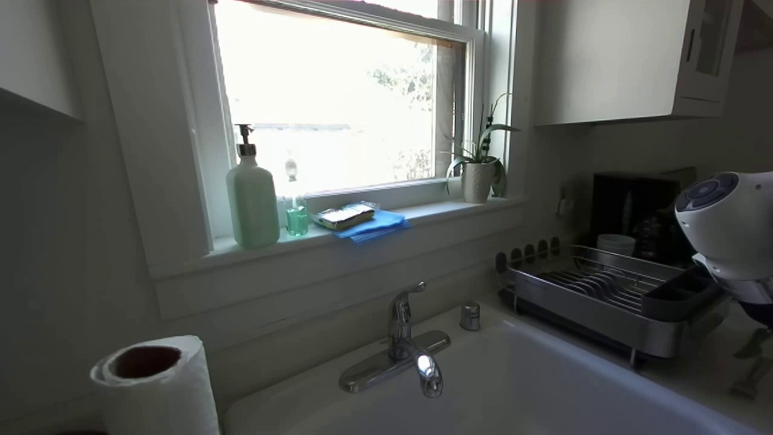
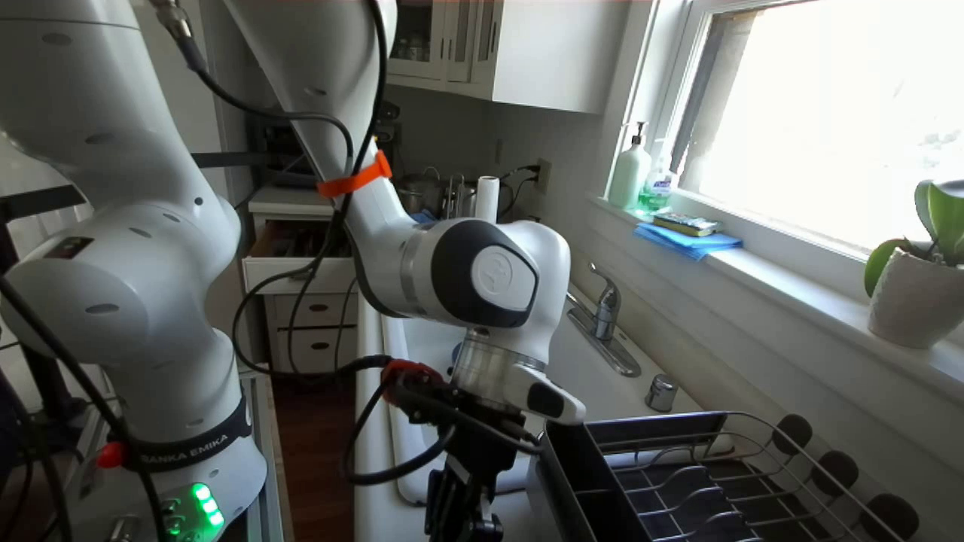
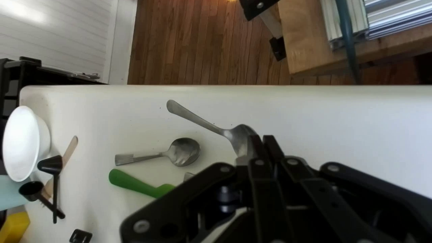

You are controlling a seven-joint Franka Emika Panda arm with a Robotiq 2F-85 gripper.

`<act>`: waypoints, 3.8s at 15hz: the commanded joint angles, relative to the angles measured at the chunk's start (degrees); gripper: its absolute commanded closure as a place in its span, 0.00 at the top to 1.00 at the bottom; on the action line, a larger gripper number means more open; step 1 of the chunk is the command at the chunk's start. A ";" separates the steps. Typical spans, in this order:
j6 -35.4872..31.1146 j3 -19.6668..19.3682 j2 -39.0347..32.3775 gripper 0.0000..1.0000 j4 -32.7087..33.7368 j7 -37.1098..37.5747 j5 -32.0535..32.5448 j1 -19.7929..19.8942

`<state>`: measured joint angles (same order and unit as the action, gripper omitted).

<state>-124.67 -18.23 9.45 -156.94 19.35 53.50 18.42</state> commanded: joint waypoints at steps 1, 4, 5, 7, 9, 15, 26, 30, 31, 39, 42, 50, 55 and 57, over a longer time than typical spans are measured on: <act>1.74 1.58 7.70 0.01 -0.99 0.24 3.28 0.39; 1.43 2.22 16.46 0.01 -3.59 -1.03 4.11 0.86; 0.79 2.17 15.54 0.01 -0.37 -2.73 2.08 0.27; 0.45 2.31 12.67 0.04 -0.06 -1.30 1.43 0.31; 0.44 2.44 15.40 0.04 0.13 -2.17 1.30 0.36; -3.06 -1.33 21.75 0.01 0.08 -10.69 -2.84 0.79; -3.22 -3.34 27.19 0.01 4.25 -29.25 -18.34 -0.62; -4.41 -2.87 28.03 0.01 5.03 -33.37 -23.22 -1.23; -4.83 -3.03 28.05 0.01 5.23 -34.55 -24.84 -1.72; -5.55 -3.49 26.66 0.01 7.32 -41.18 -40.01 -7.22; -5.46 -4.02 25.32 0.01 8.03 -43.28 -43.16 -8.68; -1.91 -3.55 19.05 0.01 10.05 -44.35 -44.58 -8.07; -2.27 -3.50 14.36 0.01 11.50 -44.08 -44.27 -7.69; -2.96 -3.68 11.86 0.01 12.02 -43.85 -44.51 -7.52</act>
<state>-127.67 -21.74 25.98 -147.39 -23.07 10.90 10.39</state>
